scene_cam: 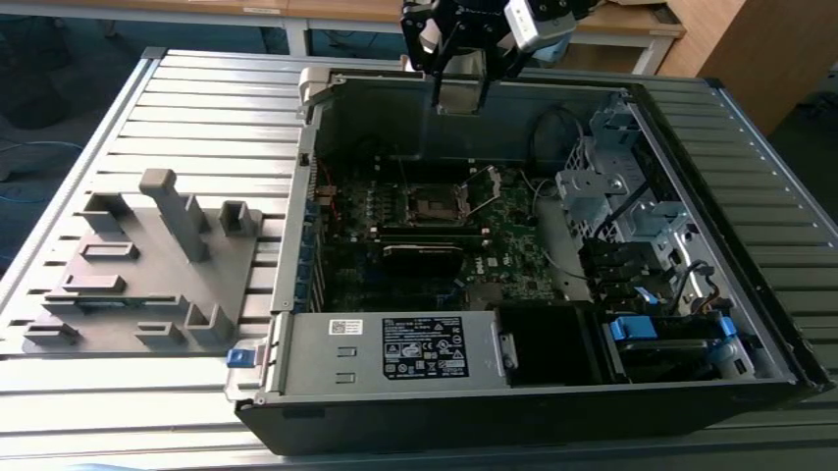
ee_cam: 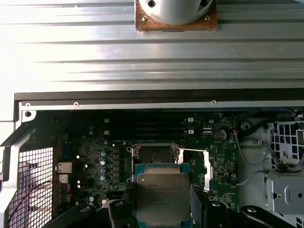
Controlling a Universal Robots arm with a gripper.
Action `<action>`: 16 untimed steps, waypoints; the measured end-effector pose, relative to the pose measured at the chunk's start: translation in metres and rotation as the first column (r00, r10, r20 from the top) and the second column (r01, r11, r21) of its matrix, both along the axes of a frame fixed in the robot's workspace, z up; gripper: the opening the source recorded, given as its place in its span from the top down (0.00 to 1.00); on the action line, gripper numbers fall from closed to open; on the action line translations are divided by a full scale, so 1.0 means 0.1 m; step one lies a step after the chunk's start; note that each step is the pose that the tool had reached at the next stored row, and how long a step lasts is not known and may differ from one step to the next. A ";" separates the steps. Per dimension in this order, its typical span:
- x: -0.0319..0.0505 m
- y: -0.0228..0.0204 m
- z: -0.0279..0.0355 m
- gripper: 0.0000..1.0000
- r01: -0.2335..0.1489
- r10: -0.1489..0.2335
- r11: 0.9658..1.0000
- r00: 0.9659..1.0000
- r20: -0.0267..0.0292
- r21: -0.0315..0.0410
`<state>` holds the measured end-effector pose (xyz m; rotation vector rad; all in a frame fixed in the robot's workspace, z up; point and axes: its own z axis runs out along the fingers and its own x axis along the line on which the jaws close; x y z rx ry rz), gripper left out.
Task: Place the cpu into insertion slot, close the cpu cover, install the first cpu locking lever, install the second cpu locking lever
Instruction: 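Place the cpu into insertion slot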
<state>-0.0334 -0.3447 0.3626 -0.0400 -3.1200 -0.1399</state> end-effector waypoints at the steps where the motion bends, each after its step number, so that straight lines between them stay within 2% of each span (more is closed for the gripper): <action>1: 0.000 0.000 0.000 0.46 0.000 0.000 1.000 1.000 0.000 0.000; 16: 0.000 0.000 -0.017 0.46 0.000 0.000 1.000 1.000 0.000 0.000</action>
